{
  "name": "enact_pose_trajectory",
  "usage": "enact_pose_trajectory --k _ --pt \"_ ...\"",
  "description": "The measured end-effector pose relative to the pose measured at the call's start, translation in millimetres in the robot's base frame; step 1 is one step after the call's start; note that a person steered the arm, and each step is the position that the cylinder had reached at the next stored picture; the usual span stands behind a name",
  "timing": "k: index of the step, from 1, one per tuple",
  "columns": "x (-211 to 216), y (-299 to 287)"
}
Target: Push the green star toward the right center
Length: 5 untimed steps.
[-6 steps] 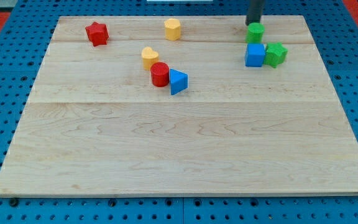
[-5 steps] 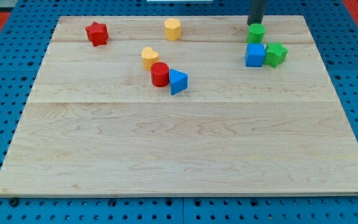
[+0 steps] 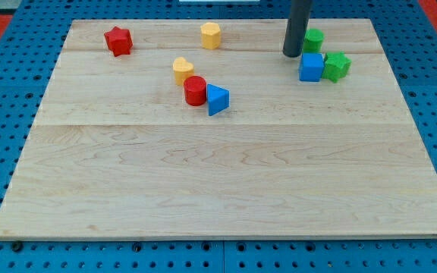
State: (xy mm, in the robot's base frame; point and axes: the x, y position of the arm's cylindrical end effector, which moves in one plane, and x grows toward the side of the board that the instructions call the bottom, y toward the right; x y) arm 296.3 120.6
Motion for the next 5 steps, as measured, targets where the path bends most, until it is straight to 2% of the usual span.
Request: enact_pose_trajectory --k 1,2,3,5 --pt "6.6 -36.2" --pt "-13.2 2.0" --pt "6.2 57.6" --pt "15.9 108.1"
